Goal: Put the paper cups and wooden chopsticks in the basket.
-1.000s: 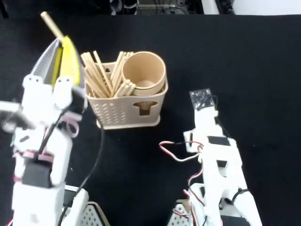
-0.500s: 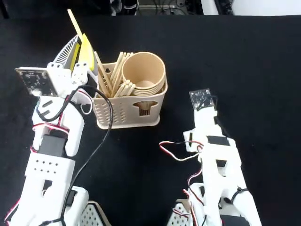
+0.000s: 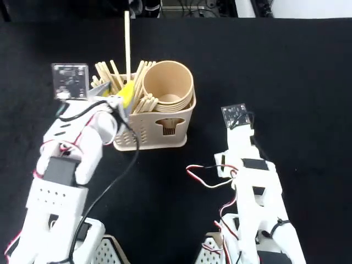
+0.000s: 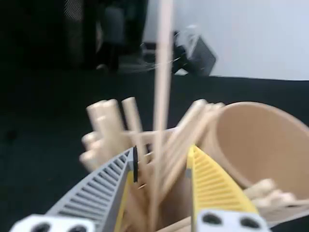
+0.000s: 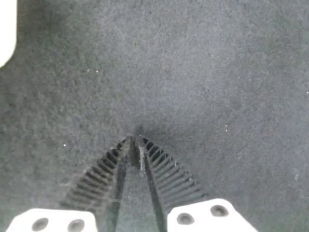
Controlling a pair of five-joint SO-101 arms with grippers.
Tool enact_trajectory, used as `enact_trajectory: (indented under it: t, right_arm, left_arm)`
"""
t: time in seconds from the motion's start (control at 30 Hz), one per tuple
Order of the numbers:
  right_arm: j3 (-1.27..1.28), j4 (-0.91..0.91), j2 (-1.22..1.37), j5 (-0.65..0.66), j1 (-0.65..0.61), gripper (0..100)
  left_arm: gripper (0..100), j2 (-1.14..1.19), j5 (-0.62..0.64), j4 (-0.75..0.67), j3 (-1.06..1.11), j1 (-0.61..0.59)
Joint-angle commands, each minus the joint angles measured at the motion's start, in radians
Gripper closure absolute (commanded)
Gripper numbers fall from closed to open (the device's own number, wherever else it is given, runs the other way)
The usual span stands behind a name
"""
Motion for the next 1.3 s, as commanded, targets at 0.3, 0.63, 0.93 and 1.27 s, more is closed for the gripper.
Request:
enact_trajectory:
  t: [0.3,0.63,0.93,1.27]
  right_arm:
    - [0.012,0.028,-0.091,0.008,-0.006,98.6]
    - [0.213,0.041,-0.512,0.008,-0.014,98.6]
    - [0.392,0.158,-0.977,0.006,-0.098,98.6]
    - [0.383,0.663,-1.254,0.008,-0.069,98.6]
  left_arm:
    - [96,-0.477,-0.242,0.032,0.369,-0.044]
    - [97,-0.792,-0.267,0.031,0.783,-0.229]
    - [97,-0.789,-0.270,0.152,0.880,-0.305]
    - [97,-0.795,-0.272,0.304,0.880,-0.309]
